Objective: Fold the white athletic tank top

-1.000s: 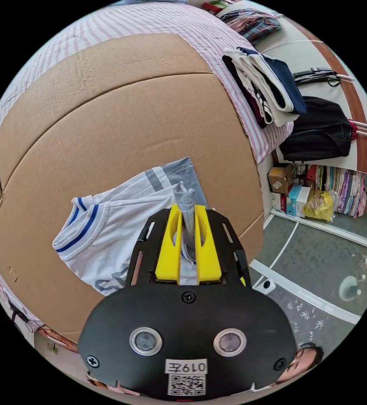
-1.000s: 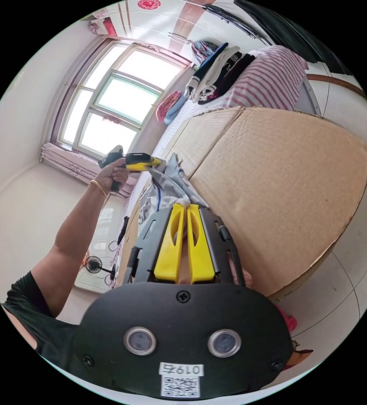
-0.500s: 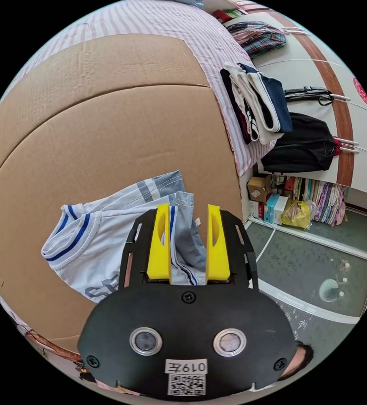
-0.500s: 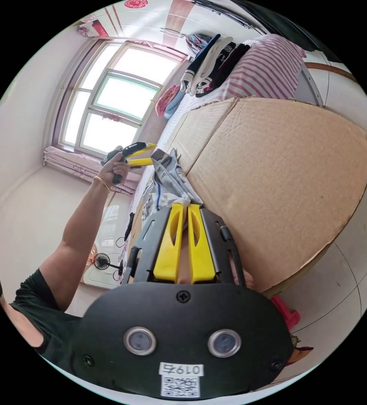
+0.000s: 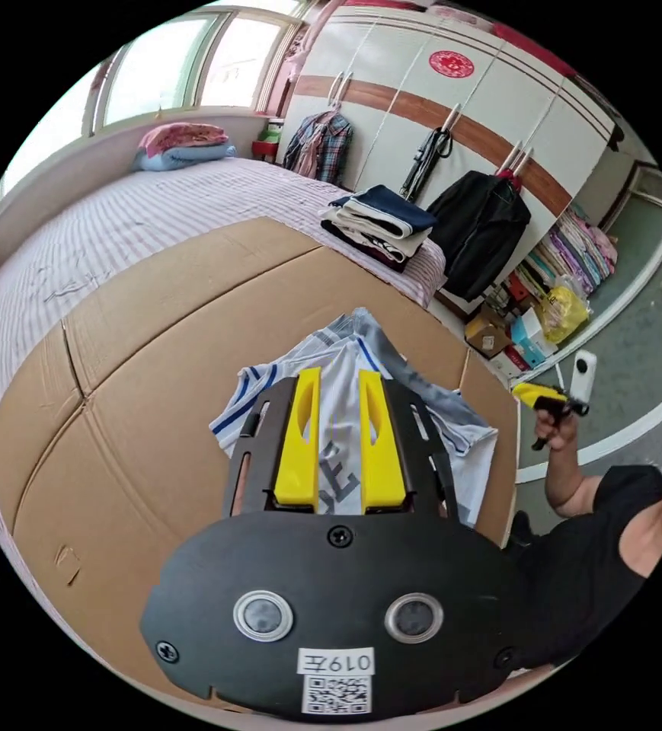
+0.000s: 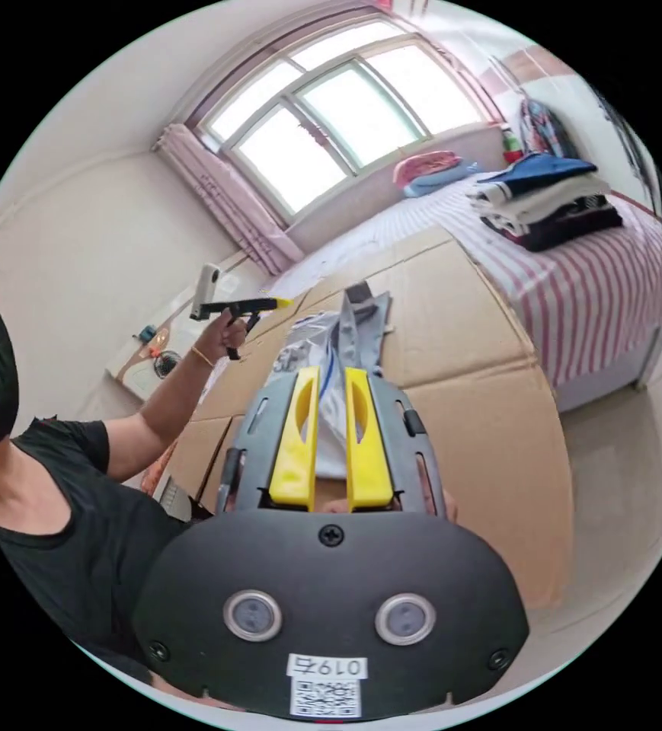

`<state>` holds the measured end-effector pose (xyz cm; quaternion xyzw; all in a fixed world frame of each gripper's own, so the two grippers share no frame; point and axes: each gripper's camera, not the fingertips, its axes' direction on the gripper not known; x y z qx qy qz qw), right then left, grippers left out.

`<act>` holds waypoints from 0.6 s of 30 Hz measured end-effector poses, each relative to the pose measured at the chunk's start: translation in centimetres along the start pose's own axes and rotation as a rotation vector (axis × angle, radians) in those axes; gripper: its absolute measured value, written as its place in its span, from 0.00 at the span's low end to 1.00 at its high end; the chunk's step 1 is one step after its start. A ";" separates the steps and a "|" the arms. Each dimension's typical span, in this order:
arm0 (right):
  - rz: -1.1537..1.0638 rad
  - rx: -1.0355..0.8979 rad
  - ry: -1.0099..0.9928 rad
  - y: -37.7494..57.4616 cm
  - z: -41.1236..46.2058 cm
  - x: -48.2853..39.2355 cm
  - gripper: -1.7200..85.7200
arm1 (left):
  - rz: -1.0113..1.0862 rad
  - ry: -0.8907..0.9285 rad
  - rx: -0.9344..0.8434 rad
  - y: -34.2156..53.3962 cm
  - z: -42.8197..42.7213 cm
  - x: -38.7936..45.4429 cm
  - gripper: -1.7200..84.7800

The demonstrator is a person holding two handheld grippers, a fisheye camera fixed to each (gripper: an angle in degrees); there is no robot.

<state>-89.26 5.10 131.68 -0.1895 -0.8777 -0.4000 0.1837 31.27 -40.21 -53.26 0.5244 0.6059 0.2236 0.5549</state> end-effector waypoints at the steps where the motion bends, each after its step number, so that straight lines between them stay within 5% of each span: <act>1: -0.043 -0.013 -0.050 -3.7 1.1 -0.1 0.09 | 0.032 -0.032 0.013 1.8 -0.3 0.0 0.10; 4: -0.161 -0.129 0.025 -12.8 6.5 -1.3 0.12 | 0.079 -0.106 0.076 4.8 -0.9 -0.1 0.11; 11: -0.039 -0.509 -0.027 -24.0 22.7 -0.2 0.25 | 0.197 -0.102 0.164 5.5 0.5 0.6 0.11; 18: -0.044 -0.516 0.225 -26.2 26.3 -0.8 0.13 | 0.313 -0.078 0.140 4.1 2.4 0.5 0.11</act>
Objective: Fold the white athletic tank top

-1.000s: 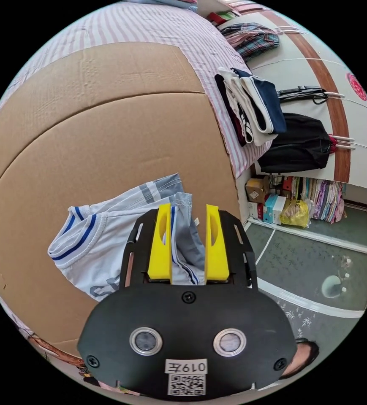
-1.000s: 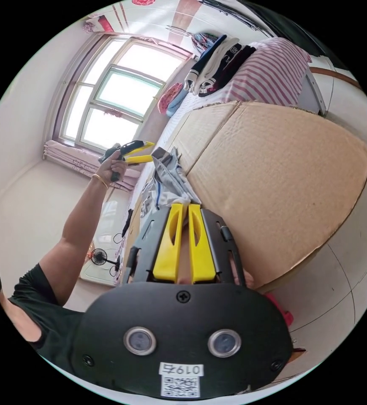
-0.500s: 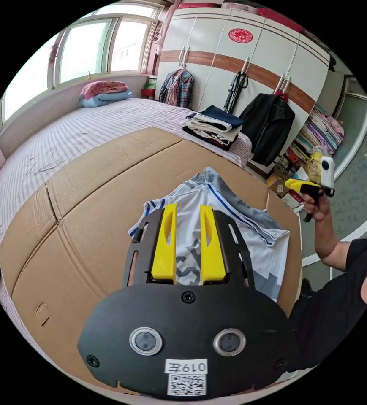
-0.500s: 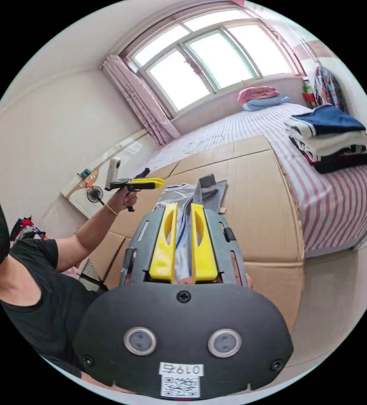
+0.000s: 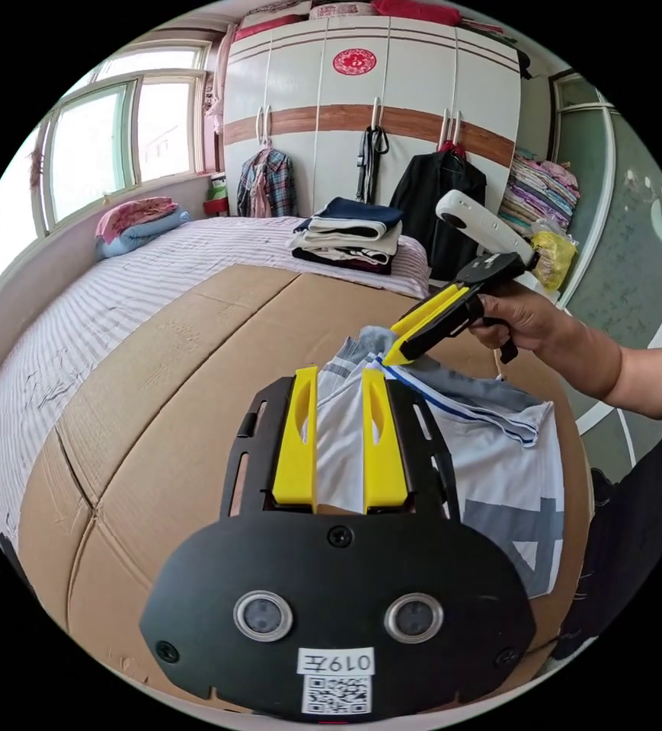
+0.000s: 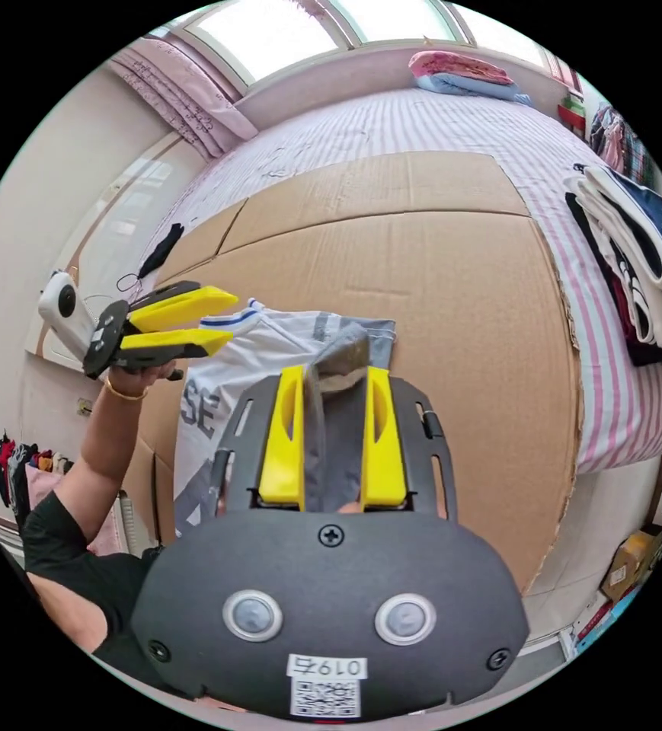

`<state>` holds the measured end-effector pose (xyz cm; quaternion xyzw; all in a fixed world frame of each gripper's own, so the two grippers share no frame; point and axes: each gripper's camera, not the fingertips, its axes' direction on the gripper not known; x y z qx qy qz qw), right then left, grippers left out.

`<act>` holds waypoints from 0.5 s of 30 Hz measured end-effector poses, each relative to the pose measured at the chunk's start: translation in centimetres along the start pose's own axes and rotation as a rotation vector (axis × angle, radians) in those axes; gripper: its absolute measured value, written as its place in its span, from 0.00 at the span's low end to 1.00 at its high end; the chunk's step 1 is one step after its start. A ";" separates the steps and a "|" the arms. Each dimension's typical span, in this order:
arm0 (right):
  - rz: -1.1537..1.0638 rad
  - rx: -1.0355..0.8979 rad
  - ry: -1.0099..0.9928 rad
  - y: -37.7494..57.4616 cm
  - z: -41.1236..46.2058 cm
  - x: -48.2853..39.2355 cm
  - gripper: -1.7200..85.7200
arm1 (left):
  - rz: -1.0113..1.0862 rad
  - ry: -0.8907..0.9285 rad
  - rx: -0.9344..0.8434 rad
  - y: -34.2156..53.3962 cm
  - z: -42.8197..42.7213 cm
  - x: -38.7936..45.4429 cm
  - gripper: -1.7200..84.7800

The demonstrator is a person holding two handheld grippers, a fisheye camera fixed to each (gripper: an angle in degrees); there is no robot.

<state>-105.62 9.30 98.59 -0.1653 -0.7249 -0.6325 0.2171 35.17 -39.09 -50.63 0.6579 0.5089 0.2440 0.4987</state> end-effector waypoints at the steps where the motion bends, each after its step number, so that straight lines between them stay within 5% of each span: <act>1: 0.001 0.030 -0.005 0.0 -0.5 0.2 0.10 | 0.029 0.018 -0.025 -0.2 0.4 -0.2 0.11; 15: -0.057 0.119 -0.122 -1.8 -2.4 4.2 0.02 | 0.174 0.213 -0.127 -1.8 0.7 -4.9 0.13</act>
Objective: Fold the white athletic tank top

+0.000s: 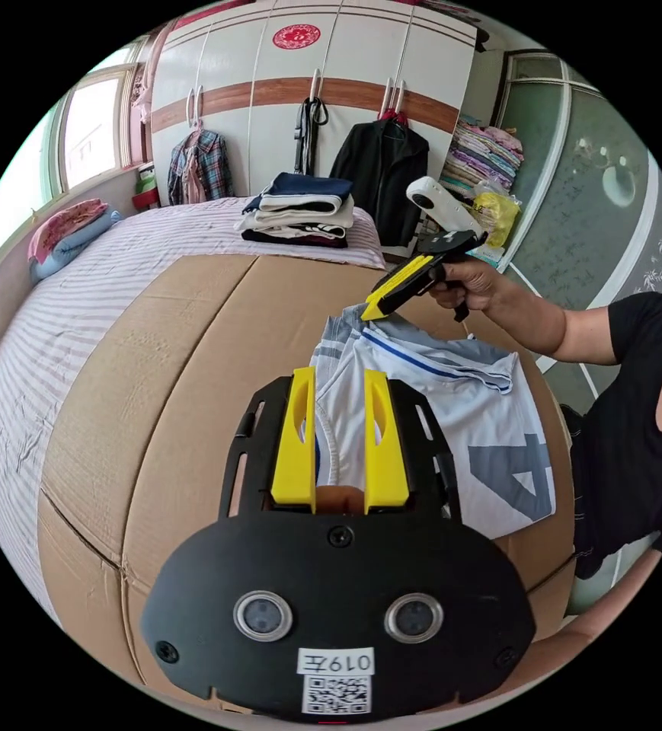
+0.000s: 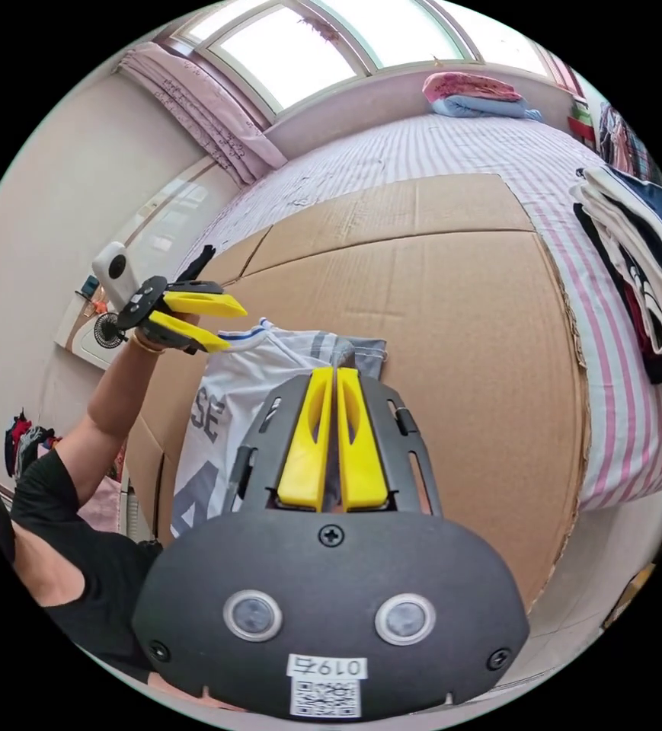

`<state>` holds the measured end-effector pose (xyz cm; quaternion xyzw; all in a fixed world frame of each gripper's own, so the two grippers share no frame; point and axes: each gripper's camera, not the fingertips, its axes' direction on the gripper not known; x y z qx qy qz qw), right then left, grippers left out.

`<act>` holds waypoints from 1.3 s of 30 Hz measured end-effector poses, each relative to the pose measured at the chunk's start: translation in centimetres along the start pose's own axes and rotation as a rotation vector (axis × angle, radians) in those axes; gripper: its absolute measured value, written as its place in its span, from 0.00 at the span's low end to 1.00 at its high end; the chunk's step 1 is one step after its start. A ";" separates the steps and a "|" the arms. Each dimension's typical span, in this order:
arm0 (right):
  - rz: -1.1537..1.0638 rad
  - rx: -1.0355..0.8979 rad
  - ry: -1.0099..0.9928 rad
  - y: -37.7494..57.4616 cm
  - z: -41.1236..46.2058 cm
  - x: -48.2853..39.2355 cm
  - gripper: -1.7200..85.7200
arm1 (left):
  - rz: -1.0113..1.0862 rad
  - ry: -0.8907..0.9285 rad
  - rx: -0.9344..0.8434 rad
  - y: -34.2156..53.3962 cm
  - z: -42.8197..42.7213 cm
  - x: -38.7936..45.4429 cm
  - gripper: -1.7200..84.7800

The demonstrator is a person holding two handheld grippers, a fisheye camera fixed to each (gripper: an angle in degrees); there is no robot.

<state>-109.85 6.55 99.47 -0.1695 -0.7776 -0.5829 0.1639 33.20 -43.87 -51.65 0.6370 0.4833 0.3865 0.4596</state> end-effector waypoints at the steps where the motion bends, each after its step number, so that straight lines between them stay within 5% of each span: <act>1: -0.032 0.033 -0.013 0.2 -0.7 -0.1 0.02 | 0.022 0.001 0.010 -0.4 0.0 0.1 0.13; 8: -0.299 0.206 -0.194 2.2 -5.5 -1.1 0.01 | 0.234 -0.044 -0.145 -4.8 3.3 1.0 0.20; 16: -0.449 0.257 -0.266 2.7 -8.0 -0.1 0.01 | 0.408 0.103 -0.340 -9.0 5.6 -1.2 0.21; 28: -0.507 0.301 -0.367 1.8 -10.3 4.2 0.01 | 0.255 0.443 -0.310 -10.6 5.7 -12.5 0.10; 39: -0.467 0.325 -0.377 -0.1 -11.2 7.9 0.01 | 0.260 0.322 -0.347 -10.0 4.8 -14.5 0.09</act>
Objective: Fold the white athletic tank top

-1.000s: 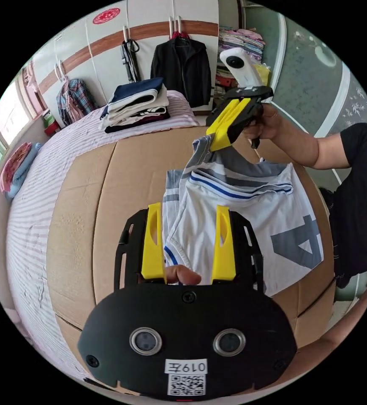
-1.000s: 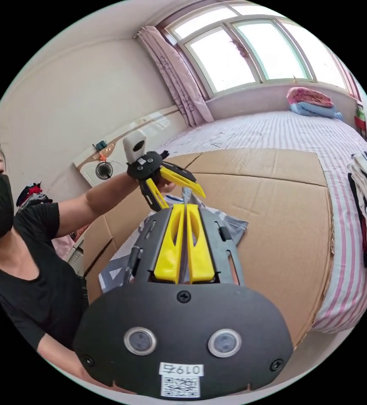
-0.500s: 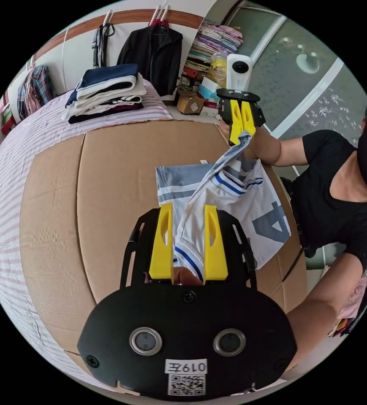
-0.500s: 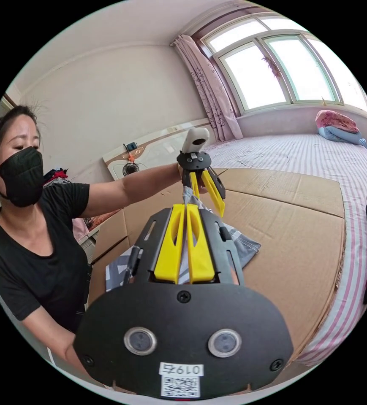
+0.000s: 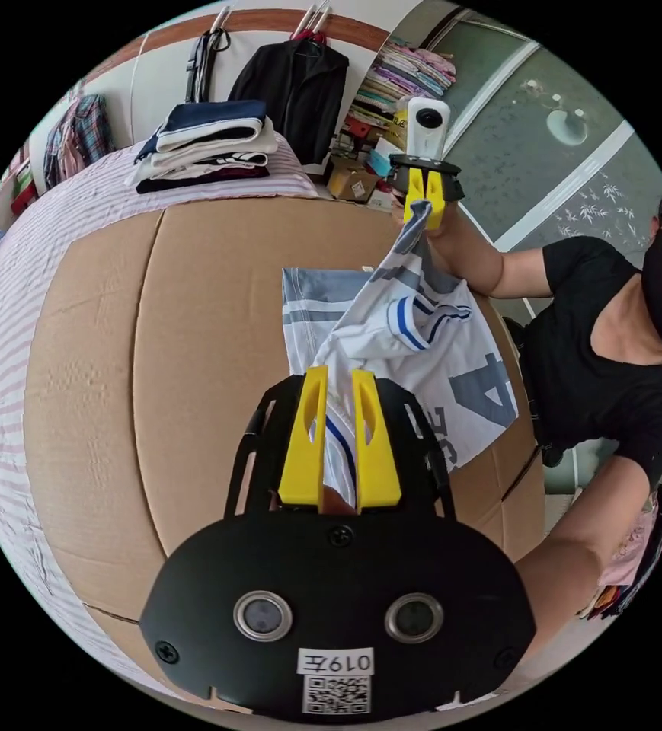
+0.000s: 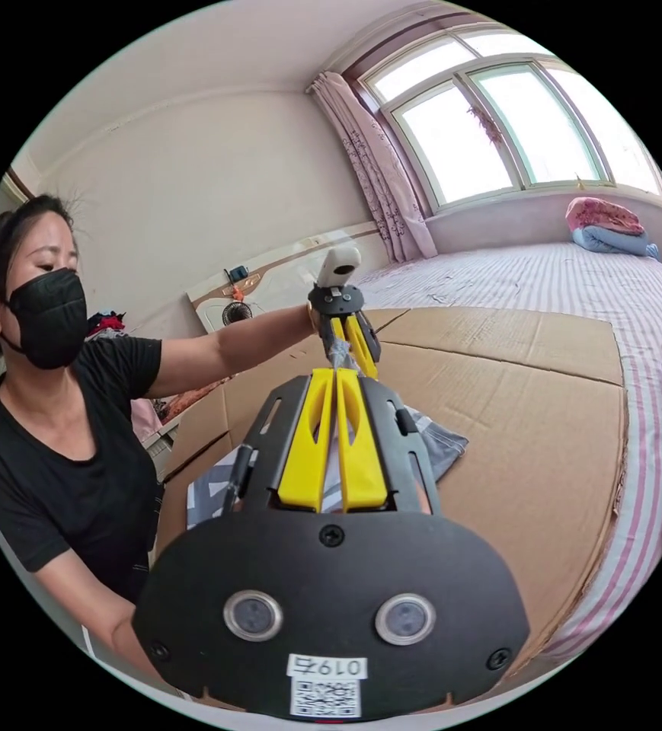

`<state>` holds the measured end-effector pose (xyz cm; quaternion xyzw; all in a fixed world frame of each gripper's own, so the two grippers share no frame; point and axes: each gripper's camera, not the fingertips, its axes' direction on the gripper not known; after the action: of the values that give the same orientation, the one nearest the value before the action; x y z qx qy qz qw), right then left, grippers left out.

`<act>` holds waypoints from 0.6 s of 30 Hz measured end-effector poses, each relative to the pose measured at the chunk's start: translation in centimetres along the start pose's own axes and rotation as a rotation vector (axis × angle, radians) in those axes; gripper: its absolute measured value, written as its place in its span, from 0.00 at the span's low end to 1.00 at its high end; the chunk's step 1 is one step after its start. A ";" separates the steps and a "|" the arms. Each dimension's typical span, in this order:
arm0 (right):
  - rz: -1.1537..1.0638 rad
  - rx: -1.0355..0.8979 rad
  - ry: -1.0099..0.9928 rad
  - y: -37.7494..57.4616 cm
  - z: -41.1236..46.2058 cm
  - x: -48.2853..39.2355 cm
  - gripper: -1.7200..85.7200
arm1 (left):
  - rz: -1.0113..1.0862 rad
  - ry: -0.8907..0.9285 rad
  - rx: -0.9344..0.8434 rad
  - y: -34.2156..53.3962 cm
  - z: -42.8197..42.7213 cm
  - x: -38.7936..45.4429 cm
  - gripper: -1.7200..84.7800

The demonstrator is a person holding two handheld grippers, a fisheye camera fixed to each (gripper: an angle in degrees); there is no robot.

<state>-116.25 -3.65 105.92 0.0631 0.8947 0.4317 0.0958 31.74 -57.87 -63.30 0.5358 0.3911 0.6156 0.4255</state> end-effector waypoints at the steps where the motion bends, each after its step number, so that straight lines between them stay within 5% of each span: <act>1: 0.029 0.003 0.005 0.1 -0.2 0.9 0.01 | -0.018 -0.003 0.040 0.8 -0.9 -0.2 0.10; 6: 0.157 0.052 -0.007 1.1 -0.9 4.9 0.01 | -0.122 0.011 0.104 5.4 -4.1 -0.9 0.12; 18: 0.226 0.019 -0.012 -1.4 -1.1 8.9 0.01 | -0.175 -0.039 -0.086 8.1 -2.2 -0.8 0.11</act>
<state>-125.20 -3.62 104.40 0.1673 0.8854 0.4306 0.0513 28.81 -61.41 -56.24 0.4926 0.4012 0.5817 0.5080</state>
